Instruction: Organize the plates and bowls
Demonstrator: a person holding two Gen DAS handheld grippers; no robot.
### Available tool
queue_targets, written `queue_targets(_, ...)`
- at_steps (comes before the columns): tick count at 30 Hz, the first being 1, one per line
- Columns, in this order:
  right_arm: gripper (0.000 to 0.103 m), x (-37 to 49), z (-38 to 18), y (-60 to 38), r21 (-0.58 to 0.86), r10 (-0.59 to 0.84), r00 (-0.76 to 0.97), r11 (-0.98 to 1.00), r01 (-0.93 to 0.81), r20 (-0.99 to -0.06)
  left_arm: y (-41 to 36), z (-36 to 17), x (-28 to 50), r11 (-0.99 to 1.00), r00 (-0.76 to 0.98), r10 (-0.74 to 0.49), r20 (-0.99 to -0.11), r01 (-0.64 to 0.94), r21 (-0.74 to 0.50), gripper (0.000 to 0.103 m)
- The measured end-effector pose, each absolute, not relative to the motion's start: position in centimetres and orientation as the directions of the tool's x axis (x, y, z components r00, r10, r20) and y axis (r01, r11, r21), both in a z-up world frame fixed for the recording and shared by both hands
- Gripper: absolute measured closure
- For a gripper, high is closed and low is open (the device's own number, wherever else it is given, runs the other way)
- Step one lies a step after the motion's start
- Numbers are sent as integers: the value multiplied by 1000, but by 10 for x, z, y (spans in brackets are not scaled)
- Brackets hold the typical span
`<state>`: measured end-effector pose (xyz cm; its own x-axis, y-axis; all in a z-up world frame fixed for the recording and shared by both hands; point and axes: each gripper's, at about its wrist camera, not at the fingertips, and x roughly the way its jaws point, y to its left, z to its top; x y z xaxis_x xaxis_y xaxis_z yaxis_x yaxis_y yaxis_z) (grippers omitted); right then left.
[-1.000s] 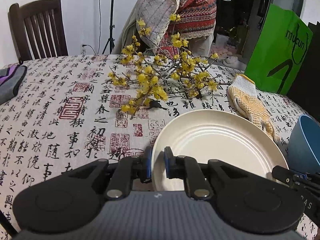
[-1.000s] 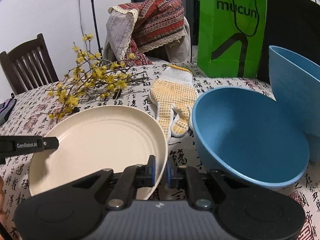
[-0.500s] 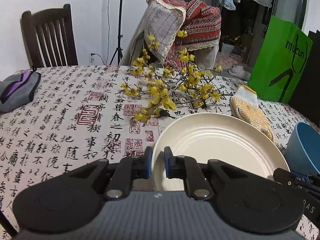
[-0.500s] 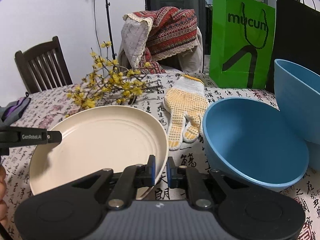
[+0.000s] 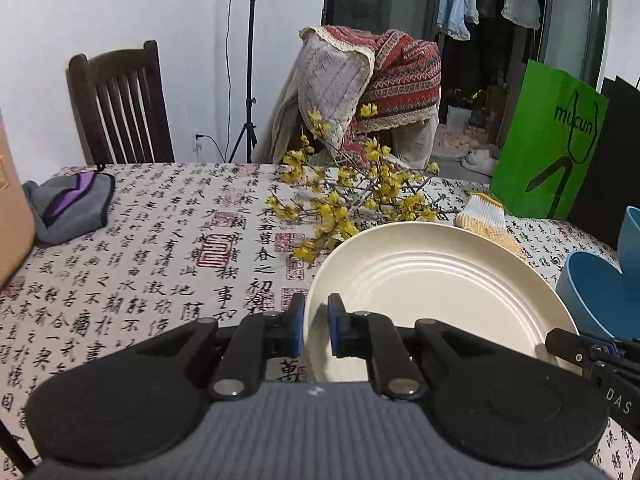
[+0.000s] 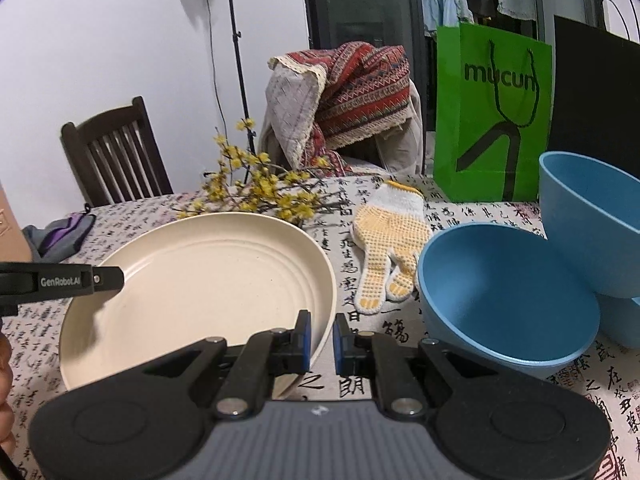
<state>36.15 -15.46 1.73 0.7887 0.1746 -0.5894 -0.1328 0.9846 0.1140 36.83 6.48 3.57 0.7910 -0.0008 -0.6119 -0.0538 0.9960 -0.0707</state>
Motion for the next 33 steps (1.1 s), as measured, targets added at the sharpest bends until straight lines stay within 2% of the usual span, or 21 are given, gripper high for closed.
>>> queue_targets(33, 93, 274, 65, -137, 103, 231, 833, 973, -208, -503, 91, 75, 257, 993, 839, 19, -544, -81, -91, 91)
